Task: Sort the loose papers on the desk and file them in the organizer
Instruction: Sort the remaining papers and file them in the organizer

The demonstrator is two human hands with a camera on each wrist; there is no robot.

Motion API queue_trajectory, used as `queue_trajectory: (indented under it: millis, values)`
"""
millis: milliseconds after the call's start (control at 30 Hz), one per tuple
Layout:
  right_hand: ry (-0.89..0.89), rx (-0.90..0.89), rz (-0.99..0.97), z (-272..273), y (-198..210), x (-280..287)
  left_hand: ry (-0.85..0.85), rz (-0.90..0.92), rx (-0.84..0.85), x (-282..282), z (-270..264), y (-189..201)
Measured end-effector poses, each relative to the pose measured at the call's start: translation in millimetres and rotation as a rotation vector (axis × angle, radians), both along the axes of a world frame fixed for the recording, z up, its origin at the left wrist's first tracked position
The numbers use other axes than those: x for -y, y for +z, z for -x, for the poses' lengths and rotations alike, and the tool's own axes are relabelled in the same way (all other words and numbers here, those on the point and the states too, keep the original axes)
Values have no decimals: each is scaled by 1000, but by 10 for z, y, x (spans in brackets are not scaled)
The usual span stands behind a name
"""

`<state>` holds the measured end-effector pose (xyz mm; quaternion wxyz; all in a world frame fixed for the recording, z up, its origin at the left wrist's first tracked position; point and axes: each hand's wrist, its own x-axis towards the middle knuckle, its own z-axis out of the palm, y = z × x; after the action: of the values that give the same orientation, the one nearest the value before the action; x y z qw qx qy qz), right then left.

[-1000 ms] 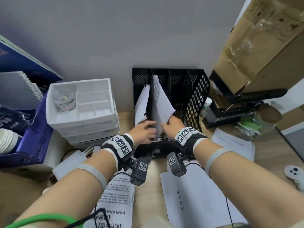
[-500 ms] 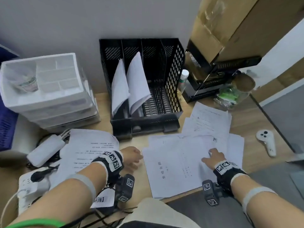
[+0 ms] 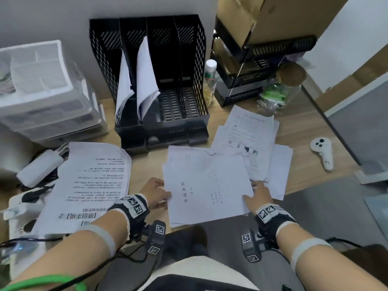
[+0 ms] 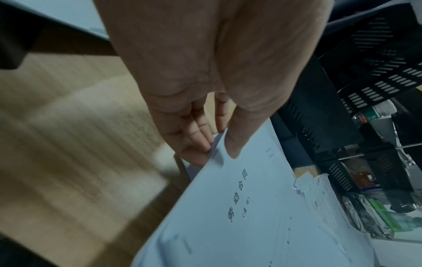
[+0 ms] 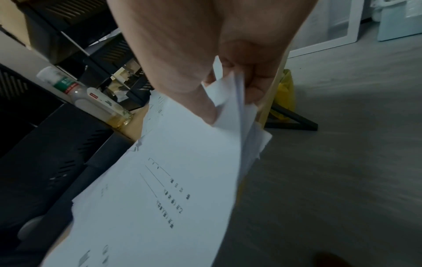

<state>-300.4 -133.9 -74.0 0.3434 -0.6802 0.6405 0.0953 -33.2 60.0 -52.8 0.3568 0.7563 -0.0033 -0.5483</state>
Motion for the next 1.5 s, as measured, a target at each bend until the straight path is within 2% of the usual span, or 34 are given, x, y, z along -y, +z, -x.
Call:
queue_trajectory:
  millis: [167,300,400,500,567,700,767,833,900,933,1000,1100,1167,1233,1300,1400,1467,1500]
  values:
    - [34,90,-98,106,16,-37,5,25,1,-102,179,98]
    - [101,202,-159,153,-24,35,-169,45,70,-259,264,16]
    - [136,229,-203,187,16,42,-201,71,124,-309,324,162]
    - [98,307,-292,247,49,45,-126,66,146,-375,239,230]
    - [121,374,-341,243,116,41,-115,0,129,-446,114,279]
    - [203,396,-295,158,194,33,-163,-58,101,-578,-118,364]
    - [336,298,-327,107,160,39,-95,-43,85,-627,-203,376]
    - [507,192,-364,-30,271,-54,73,36,118,-689,-279,346]
    - [526,303,-370,-207,444,-231,290,124,108,-728,-327,297]
    - [482,401,-346,-297,462,-334,343,157,75,-742,-332,289]
    - [372,535,-262,-489,483,-545,328,190,-35,-782,-303,301]
    - [401,562,-242,-765,470,-763,280,179,-105,-814,-225,320]
    - [462,542,-300,-930,437,-854,320,145,-40,-866,-307,293]
    - [451,509,-311,-1015,363,-873,390,90,77,-948,-479,286]
    - [359,404,-148,-970,264,-800,394,-18,233,-1008,-660,331]
    - [65,53,131,-664,200,-594,286,-178,413,-1099,-862,466]
    - [-75,-208,108,-432,198,-479,235,-224,454,-1173,-938,497]
    - [-106,-280,53,-360,226,-451,204,-240,457,-1196,-944,525]
